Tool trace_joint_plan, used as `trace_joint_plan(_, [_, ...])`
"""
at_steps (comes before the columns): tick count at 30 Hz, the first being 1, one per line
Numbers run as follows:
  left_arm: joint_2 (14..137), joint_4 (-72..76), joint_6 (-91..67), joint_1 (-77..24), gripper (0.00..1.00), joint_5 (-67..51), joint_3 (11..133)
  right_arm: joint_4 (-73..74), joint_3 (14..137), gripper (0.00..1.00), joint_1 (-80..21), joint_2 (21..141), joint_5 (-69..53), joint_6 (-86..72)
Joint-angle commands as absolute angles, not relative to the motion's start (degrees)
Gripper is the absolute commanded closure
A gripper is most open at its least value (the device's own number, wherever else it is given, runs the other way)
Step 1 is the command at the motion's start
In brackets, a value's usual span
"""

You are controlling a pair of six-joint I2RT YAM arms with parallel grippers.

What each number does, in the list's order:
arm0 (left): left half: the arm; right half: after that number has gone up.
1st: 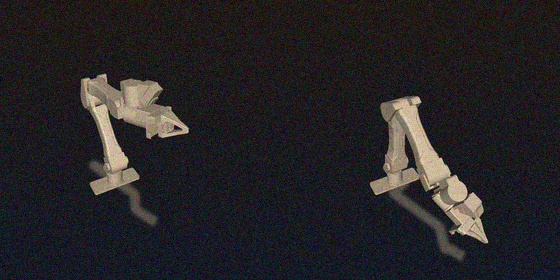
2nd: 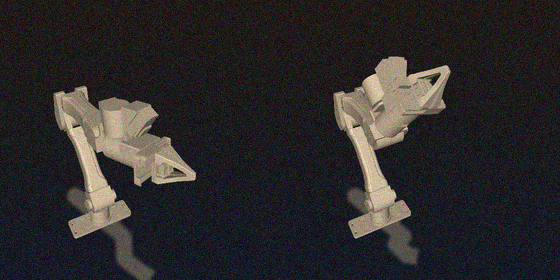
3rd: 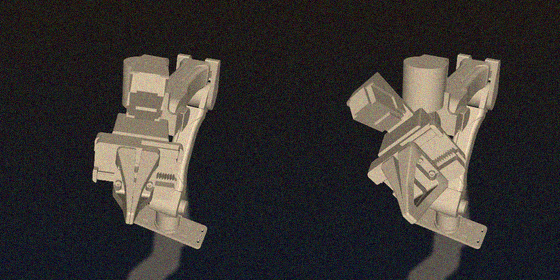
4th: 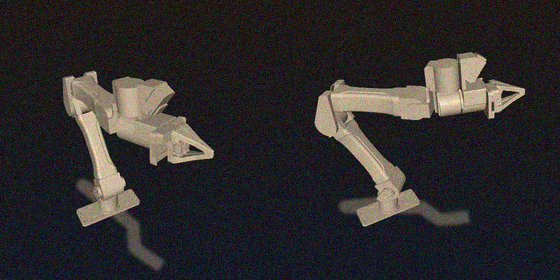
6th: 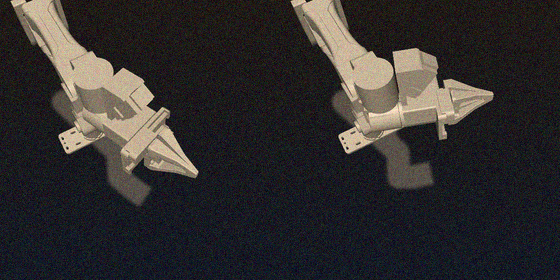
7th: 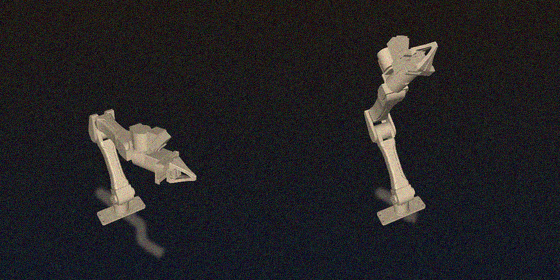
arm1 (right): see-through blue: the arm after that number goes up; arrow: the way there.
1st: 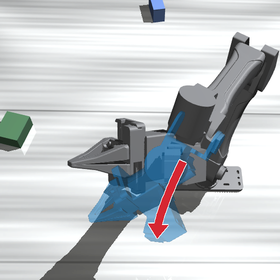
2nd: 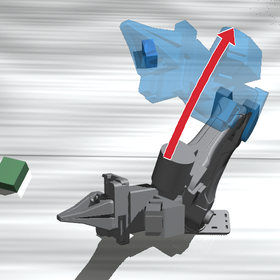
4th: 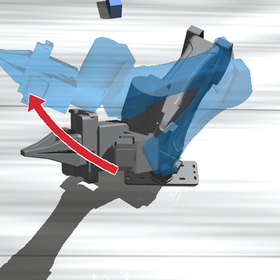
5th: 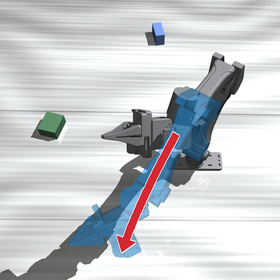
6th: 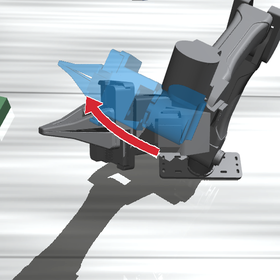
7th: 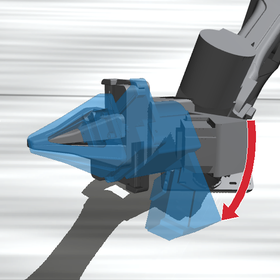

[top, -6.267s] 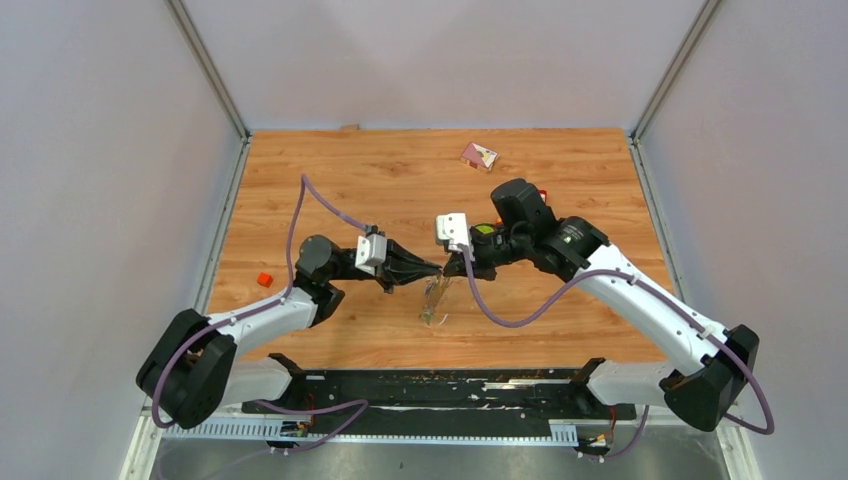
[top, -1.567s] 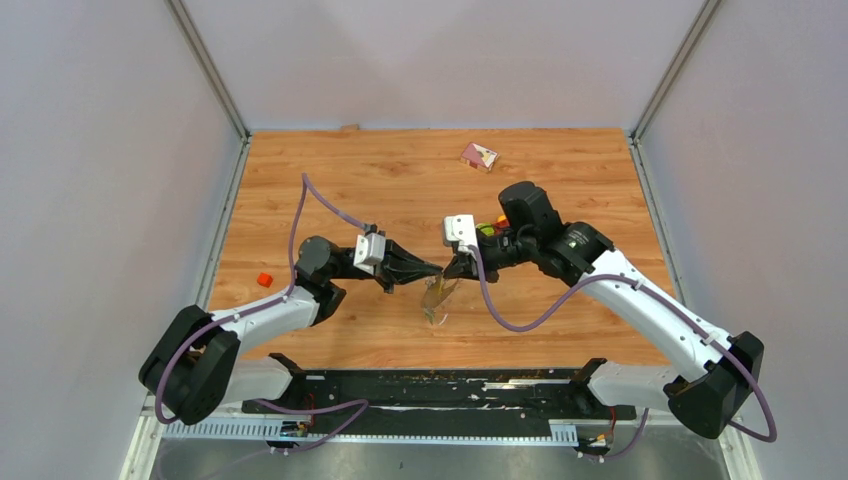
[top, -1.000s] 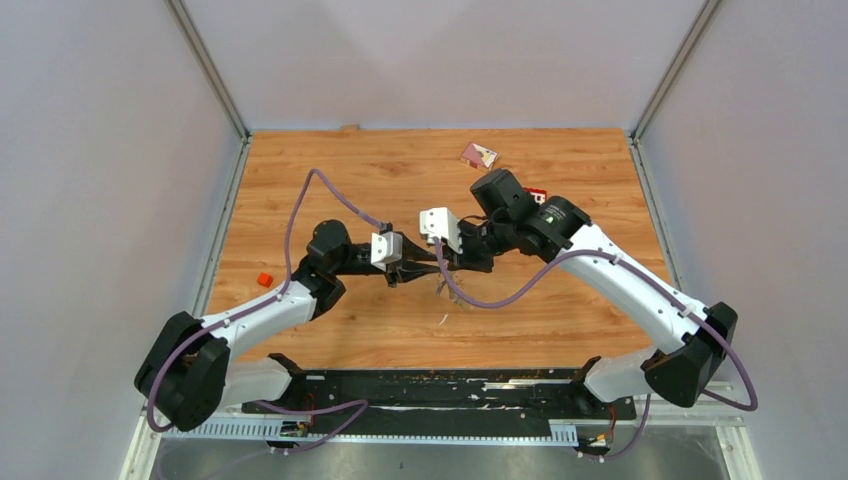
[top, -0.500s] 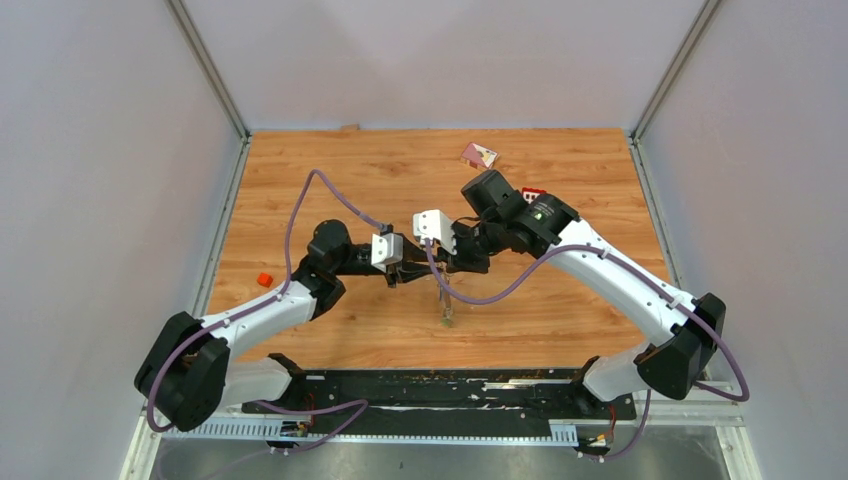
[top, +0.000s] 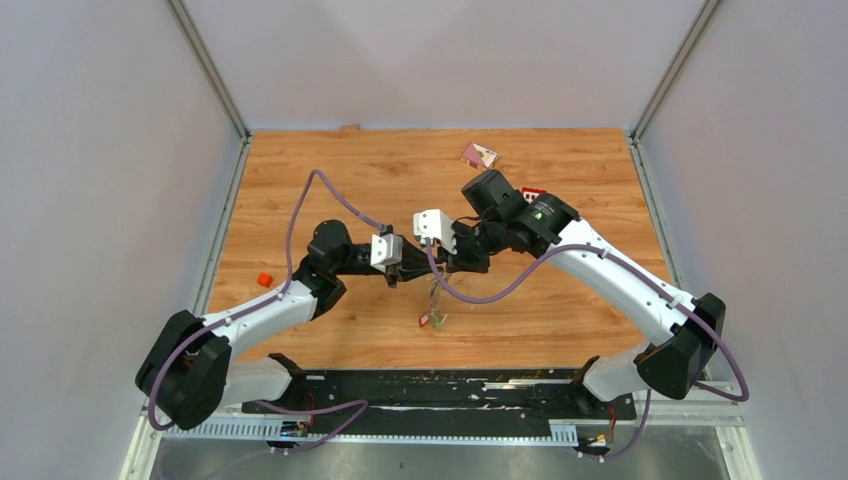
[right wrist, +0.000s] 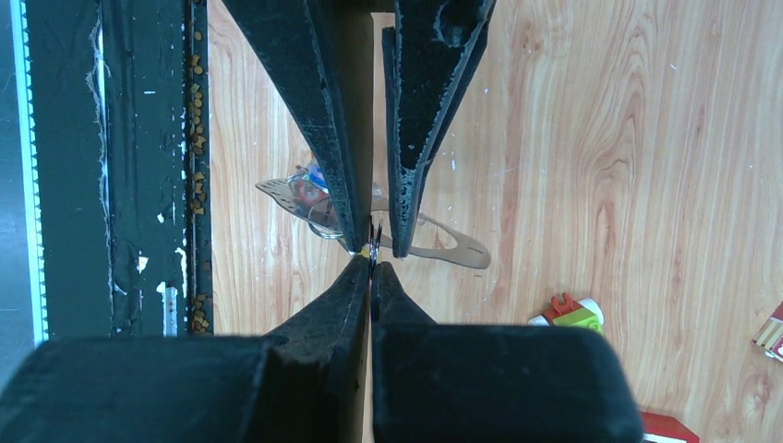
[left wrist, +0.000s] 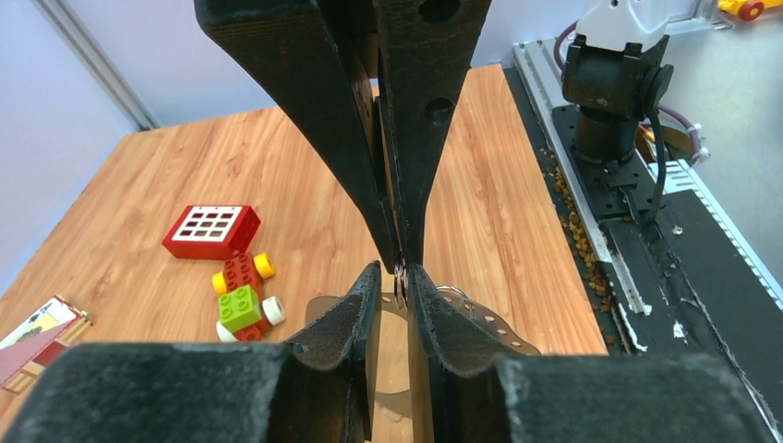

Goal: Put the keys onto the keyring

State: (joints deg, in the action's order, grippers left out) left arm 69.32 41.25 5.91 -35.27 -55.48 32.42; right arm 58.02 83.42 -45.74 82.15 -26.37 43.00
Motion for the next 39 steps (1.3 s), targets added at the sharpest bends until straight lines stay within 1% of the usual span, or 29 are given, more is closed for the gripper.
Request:
trace_joint_plan(1, [69.8,41.4,6.6,-35.7,0.79,-56.4,33.9,55.7,84.7,1.00,-46.0,80.7,-28.1,42.9])
trace_joint_plan(6, [70.1,41.2,6.6,-35.8,0.85,-56.8,34.2,55.6,84.4,1.00,-46.1,80.8,-28.3,42.8])
trace_joint_plan(9, [70.4,41.2,6.4,-35.9,0.93,-57.1,34.4,55.5,84.4,1.00,-46.1,80.9,-28.5,42.7])
trace_joint_plan(10, [70.4,41.1,6.4,-35.9,0.98,-57.3,34.6,55.4,84.5,1.00,-46.1,80.9,-28.6,42.7])
trace_joint_plan(11, [70.4,41.0,6.4,-35.9,1.00,-57.3,34.6,55.3,84.3,1.00,-46.1,80.9,-28.6,42.6])
trace_joint_plan(15, [70.1,41.7,5.3,-35.9,1.00,-56.8,34.0,54.3,83.6,0.99,-46.1,80.4,-28.1,42.2])
trace_joint_plan(16, [69.8,42.9,4.5,-35.9,1.00,-56.3,33.5,54.1,83.3,0.96,-46.0,80.2,-27.7,42.1])
trace_joint_plan(17, [69.5,44.3,3.7,-35.9,1.00,-56.0,32.9,53.7,82.8,0.90,-46.0,79.7,-27.2,41.9])
trace_joint_plan(22, [68.7,51.4,0.3,-35.9,1.00,-55.3,30.3,51.3,78.9,0.71,-43.8,76.7,-28.5,40.9])
trace_joint_plan(23, [68.7,52.4,-0.4,-35.9,1.00,-55.3,30.0,50.9,78.2,0.67,-43.4,76.1,-29.2,40.8])
trace_joint_plan(25, [68.7,54.3,-1.8,-35.9,1.00,-55.3,29.5,50.3,76.7,0.64,-42.6,75.0,-31.1,40.7])
trace_joint_plan(29, [69.0,57.8,-4.2,-35.8,1.00,-55.6,28.9,48.6,74.1,0.64,-42.0,73.8,-34.2,40.5])
trace_joint_plan(39, [69.1,60.6,-5.9,-35.9,1.00,-56.2,28.3,44.5,70.5,0.76,-41.1,72.7,-41.2,40.5])
